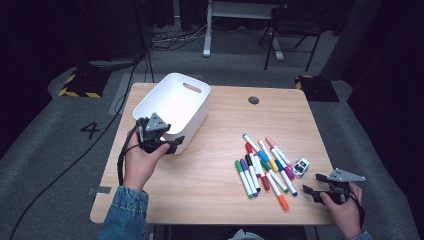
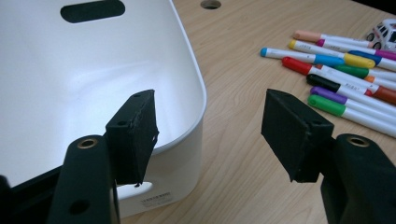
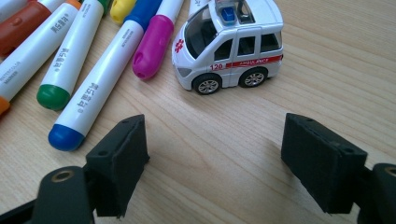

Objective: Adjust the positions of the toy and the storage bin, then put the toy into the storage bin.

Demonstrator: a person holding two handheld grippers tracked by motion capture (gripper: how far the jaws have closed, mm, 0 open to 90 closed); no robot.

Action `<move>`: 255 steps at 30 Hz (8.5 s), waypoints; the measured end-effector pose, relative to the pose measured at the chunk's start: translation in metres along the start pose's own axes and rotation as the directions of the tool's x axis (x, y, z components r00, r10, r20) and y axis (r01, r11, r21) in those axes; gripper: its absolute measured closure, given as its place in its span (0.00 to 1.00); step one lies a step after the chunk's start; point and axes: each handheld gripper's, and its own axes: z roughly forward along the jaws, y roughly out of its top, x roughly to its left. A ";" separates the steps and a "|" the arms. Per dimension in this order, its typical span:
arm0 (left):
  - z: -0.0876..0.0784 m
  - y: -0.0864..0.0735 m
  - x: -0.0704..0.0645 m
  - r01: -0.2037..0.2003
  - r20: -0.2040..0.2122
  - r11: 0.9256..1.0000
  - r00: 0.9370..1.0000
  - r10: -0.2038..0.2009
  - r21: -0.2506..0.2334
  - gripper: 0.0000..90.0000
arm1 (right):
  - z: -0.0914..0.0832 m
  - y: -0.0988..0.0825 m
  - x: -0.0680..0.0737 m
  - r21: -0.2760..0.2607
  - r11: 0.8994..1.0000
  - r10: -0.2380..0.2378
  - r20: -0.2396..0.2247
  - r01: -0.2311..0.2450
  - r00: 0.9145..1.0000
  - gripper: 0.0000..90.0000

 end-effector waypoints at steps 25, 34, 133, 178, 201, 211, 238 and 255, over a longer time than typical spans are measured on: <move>0.006 -0.003 -0.037 -0.072 0.134 0.997 0.988 0.071 0.003 0.49 | 0.000 0.000 0.000 0.000 1.000 -0.001 0.000 0.001 1.000 0.25; 0.001 -0.007 -0.065 -0.110 0.183 0.994 0.977 0.108 0.002 0.48 | 0.000 0.000 0.000 0.000 1.000 -0.001 0.000 0.001 1.000 0.25; -0.042 -0.054 -0.064 -0.041 0.168 0.999 0.985 0.037 0.022 0.36 | 0.000 0.000 0.000 -0.001 1.000 0.002 0.000 -0.002 1.000 0.25; -0.018 -0.156 0.005 0.010 0.004 0.992 1.000 -0.010 0.126 0.29 | -0.016 0.047 0.013 -0.029 0.999 -0.022 -0.122 0.019 0.992 0.38; -0.004 -0.164 0.007 0.046 0.003 0.982 0.999 -0.047 0.181 0.23 | 0.034 0.124 -0.014 0.158 0.984 -0.064 -0.123 0.083 0.990 0.59; -0.004 -0.163 0.008 0.033 0.001 0.983 0.999 -0.033 0.183 0.23 | 0.058 0.140 -0.013 0.258 0.962 -0.062 -0.115 0.090 0.991 0.59; -0.003 -0.162 0.008 0.035 0.002 0.983 0.999 -0.036 0.182 0.23 | 0.105 0.159 -0.008 0.439 0.897 -0.028 -0.065 0.054 0.997 0.78; -0.002 -0.162 0.007 0.042 0.001 0.983 0.999 -0.043 0.181 0.23 | 0.123 0.162 -0.014 0.484 0.875 -0.003 -0.018 0.011 1.000 0.85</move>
